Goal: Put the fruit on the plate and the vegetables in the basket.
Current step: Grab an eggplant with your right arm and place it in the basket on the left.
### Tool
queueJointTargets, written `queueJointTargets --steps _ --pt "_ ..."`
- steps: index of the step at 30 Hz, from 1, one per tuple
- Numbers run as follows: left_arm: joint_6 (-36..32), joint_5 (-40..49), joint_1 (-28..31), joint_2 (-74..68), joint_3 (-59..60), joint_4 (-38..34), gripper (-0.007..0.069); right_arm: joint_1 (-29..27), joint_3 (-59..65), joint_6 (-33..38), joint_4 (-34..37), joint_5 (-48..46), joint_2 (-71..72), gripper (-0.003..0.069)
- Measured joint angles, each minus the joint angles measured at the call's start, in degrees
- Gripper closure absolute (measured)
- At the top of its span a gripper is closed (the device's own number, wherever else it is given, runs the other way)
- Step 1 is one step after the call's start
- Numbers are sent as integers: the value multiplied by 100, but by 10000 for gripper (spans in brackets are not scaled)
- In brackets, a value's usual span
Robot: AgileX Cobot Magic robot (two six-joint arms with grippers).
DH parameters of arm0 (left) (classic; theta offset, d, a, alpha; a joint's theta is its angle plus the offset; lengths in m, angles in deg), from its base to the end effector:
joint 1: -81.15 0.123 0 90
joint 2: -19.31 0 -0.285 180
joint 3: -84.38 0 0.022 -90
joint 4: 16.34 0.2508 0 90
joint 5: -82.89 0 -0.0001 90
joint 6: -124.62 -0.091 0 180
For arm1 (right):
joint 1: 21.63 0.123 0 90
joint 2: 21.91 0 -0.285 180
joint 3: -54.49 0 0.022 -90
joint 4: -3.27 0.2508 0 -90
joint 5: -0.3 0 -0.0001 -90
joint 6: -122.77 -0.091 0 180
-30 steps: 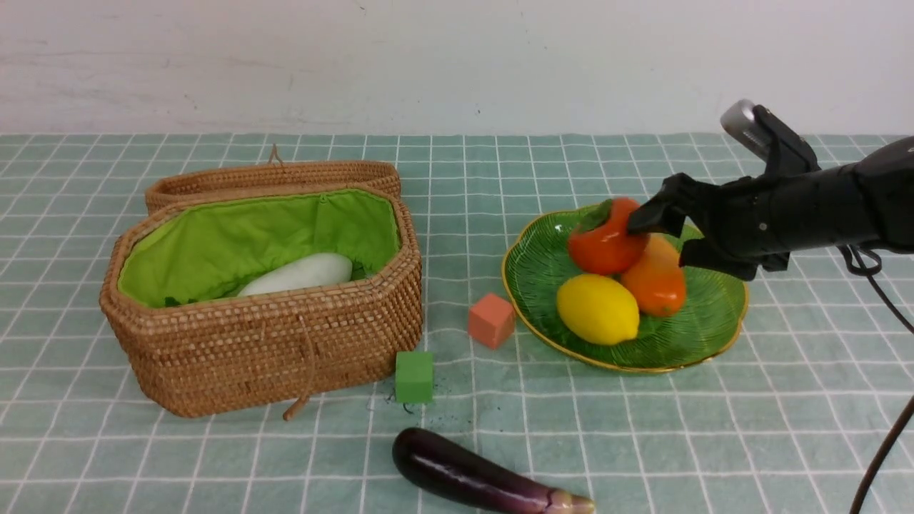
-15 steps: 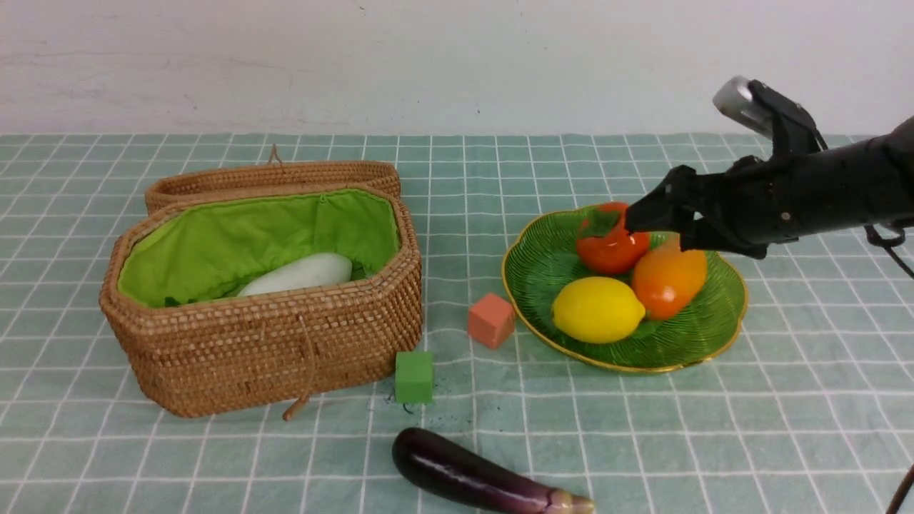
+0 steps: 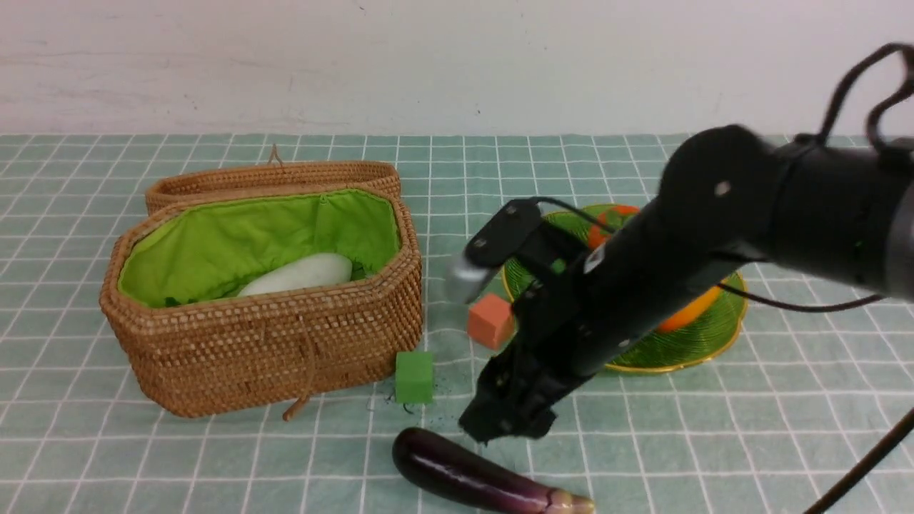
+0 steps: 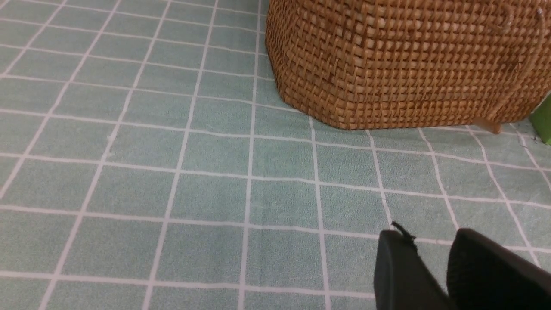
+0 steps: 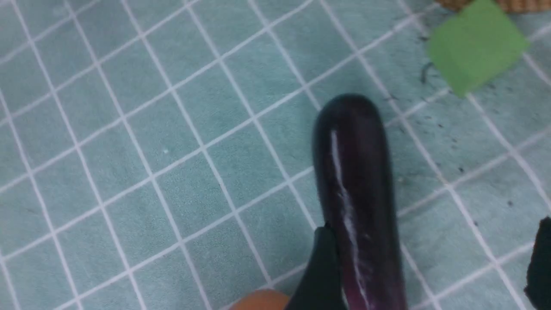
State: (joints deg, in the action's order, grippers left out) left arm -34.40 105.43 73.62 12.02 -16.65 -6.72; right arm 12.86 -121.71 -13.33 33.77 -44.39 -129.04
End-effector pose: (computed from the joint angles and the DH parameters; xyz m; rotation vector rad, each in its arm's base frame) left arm 0.0525 -0.0010 0.1685 -0.1190 1.8932 -0.1725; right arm 0.2838 0.2344 0.2517 -1.3394 2.2712 0.5607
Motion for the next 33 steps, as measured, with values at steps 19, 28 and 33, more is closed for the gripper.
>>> queueJointTargets --steps 19,28,33 --pt "0 0 0 0 0 0 452 888 -183 -1298 -1667 880 -1402 281" --pt "0 0 0 0 0 0 452 893 -1737 -1296 -2168 324 -767 280" --pt "0 0 0 0 0 0 452 891 -2974 -990 -1617 538 -682 280"
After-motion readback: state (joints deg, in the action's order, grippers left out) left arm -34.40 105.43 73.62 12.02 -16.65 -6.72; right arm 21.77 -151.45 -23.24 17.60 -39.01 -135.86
